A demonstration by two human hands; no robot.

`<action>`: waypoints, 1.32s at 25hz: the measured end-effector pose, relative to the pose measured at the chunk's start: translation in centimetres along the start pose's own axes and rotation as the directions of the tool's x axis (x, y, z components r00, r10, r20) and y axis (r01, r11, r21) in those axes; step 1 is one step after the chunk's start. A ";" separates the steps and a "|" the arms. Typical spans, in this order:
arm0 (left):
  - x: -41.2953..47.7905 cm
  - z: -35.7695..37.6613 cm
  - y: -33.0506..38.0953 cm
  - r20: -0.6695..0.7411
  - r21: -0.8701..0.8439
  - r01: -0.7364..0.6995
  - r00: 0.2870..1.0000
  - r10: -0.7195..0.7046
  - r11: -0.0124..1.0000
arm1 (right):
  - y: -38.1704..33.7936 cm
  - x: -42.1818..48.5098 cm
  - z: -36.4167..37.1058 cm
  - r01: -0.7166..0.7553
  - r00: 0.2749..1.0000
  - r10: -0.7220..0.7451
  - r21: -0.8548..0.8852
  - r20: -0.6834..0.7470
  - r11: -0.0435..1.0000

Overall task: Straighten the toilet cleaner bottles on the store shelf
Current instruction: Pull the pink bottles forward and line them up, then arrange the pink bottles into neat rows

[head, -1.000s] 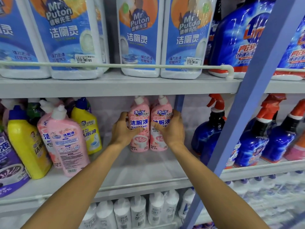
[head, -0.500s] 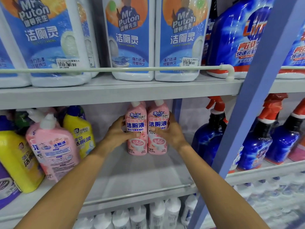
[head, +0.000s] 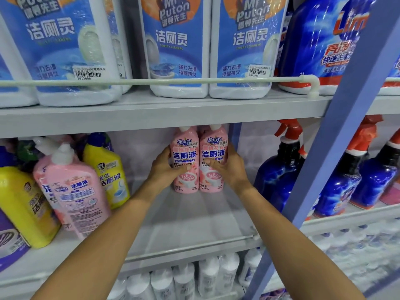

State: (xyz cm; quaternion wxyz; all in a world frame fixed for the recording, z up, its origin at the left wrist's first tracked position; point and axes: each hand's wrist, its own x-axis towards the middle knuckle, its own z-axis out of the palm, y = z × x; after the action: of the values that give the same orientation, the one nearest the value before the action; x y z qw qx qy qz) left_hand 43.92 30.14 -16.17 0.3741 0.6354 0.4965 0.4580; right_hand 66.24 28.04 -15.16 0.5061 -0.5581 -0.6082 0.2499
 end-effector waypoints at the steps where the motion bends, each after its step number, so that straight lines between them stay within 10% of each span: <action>1: 0.1 0.2 -0.3 -0.008 -0.012 -0.004 1.000 0.003 1.000 | 0.2 0.0 0.1 0.006 1.000 -0.006 0.001 -0.009 1.000; 18: -11.6 -5.3 3.4 0.001 -0.293 0.073 0.997 -0.076 0.953 | -2.2 -9.3 -0.6 -0.242 0.970 0.239 0.267 0.043 0.933; 25: -23.9 -22.6 1.6 0.049 -0.254 0.109 0.994 -0.100 0.961 | -15.2 -17.6 12.9 -0.215 0.952 0.099 0.400 0.291 0.891; 33: -32.8 -45.7 -2.5 -0.335 -0.215 0.136 0.920 -0.204 0.967 | -27.9 -22.3 33.0 -0.155 0.840 -0.097 0.407 0.533 0.900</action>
State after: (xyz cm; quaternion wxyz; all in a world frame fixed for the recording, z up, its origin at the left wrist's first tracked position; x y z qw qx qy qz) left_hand -3.23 -0.26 -11.64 0.3750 0.4587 0.5638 0.5753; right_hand 21.78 8.88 -10.39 0.4211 -0.3470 -0.6460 0.5338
